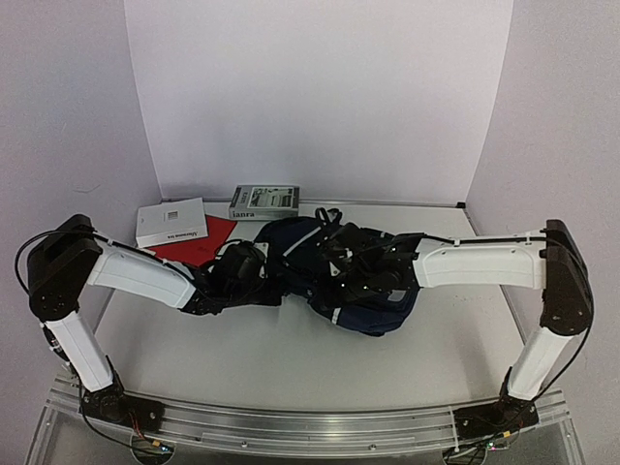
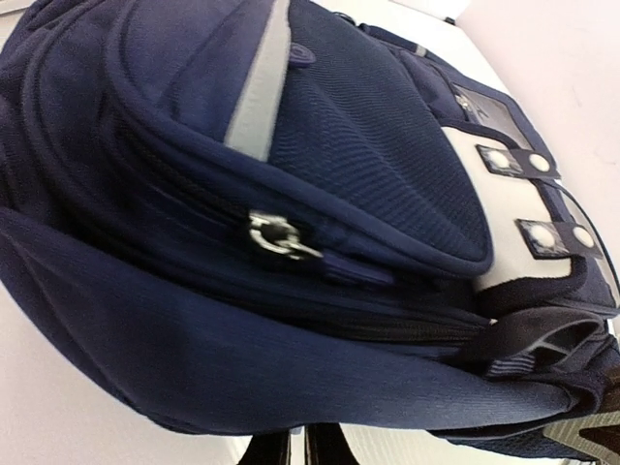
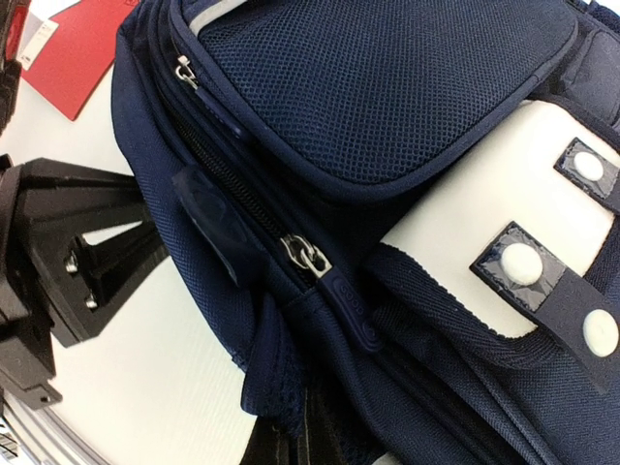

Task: Pack the student bag
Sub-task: Unzip the student bag at the center of the board.

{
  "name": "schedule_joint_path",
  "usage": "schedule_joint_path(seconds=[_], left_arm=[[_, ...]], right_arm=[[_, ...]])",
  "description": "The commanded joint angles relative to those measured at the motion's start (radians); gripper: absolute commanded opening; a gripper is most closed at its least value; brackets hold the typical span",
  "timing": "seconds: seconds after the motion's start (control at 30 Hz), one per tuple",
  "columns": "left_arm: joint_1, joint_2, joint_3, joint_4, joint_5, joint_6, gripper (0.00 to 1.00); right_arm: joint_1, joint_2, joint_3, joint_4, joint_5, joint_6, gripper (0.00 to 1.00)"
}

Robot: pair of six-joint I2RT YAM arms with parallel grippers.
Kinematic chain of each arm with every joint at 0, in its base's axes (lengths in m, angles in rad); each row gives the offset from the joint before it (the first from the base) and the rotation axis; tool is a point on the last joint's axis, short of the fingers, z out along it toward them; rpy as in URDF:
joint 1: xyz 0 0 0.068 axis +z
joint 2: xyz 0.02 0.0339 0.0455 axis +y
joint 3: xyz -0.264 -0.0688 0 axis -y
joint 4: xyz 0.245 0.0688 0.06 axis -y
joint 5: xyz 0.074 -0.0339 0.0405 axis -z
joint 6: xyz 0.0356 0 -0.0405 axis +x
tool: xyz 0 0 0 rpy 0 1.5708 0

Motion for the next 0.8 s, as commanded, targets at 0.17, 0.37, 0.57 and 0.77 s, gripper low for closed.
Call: schedule_joint_path(seconds=[0.17,0.37,0.57,0.77], left_arm=[[0.191,-0.055,0.011,-0.145,-0.102,0.008,0.00],[0.227,-0.044,0.033,-0.148,-0.104,0.128,0.00],[0.212,-0.059,-0.016,-0.002,0.295,0.338,0.00],[0.134,-0.109,-0.038,0.000,0.418,0.344,0.00]], right_arm=[[0.005,-0.148,-0.095,0.007,0.014,0.007,0.00],[0.004,-0.164,-0.156,0.001,-0.015,-0.031,0.00],[0.008,-0.158,-0.139,0.003,-0.049,-0.078,0.02],[0.019,-0.149,-0.055,0.052,-0.070,-0.148,0.54]])
